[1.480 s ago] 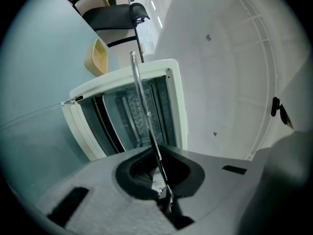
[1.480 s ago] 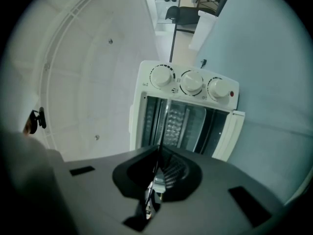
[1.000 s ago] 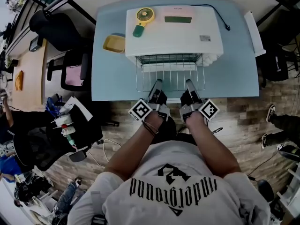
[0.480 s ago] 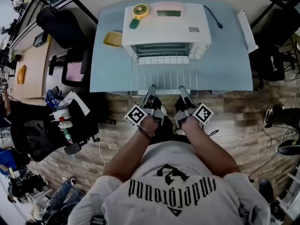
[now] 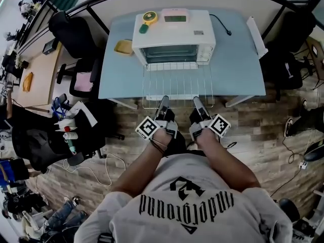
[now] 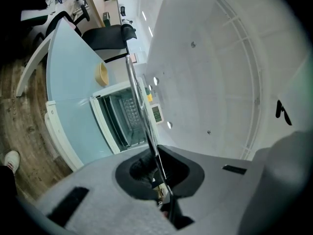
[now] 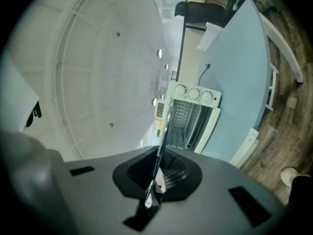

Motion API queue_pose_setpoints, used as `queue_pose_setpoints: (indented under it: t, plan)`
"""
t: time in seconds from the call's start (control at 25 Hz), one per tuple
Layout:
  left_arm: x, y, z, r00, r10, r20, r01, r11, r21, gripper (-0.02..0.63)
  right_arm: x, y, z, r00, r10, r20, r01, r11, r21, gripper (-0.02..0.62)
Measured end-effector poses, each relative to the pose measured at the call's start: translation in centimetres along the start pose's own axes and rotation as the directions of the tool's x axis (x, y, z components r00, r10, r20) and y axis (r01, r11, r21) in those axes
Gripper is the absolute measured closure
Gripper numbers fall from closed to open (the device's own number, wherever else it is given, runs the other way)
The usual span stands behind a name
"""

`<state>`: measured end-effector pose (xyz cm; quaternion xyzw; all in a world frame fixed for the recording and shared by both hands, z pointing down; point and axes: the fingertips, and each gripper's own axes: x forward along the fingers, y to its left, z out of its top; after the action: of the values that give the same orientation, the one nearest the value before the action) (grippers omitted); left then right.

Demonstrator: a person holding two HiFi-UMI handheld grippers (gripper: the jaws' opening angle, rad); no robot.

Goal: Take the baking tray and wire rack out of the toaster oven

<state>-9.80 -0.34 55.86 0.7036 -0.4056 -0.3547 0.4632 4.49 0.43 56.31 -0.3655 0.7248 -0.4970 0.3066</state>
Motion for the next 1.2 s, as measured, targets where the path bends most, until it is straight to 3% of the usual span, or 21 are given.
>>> queue_pose_setpoints:
  t: [0.2,0.36,0.52,0.68,0.84,0.96,1.2]
  plan:
    - [-1.4,-0.6,-2.4,1.000,-0.010,-0.007,0.010,1.000,0.004,0.601,-3.0,0.3,0.1,0.999,0.030,0.018,-0.029,0.999,-0.026,0.594]
    - [-2.4,-0.4,-4.1,0.995,0.087,-0.043,-0.085,0.995,0.047,0.601,-5.1,0.9,1.2,0.999,0.032,0.041,-0.030,0.999,-0.035,0.594]
    - [-1.2,-3.2,-6.4,0.998,-0.022,-0.062,0.022,1.000,0.001,0.601,-7.3,1.1,2.8,0.996,0.030,0.078,-0.026,0.998,-0.052,0.594]
    - [0.3,-5.0,-8.6,0.989,-0.103,-0.104,0.104,0.995,0.002,0.601,-9.3,1.4,4.6,0.992,0.031,0.124,-0.023,0.997,-0.070,0.594]
    - [0.9,-5.0,-11.7,0.984,-0.054,-0.169,0.051,0.998,-0.024,0.601,-11.9,1.2,6.5,0.983,0.008,0.181,0.004,0.998,-0.070,0.594]
    - [1.6,-4.4,-14.0,0.973,-0.015,-0.229,0.016,1.000,0.002,0.601,-13.6,1.3,8.0,0.975,0.016,0.222,0.004,0.996,-0.091,0.594]
    - [4.2,-6.4,-18.9,0.937,-0.132,-0.324,0.124,0.991,-0.046,0.601,-17.6,-0.5,10.7,0.948,-0.047,0.315,0.074,0.995,-0.073,0.594]
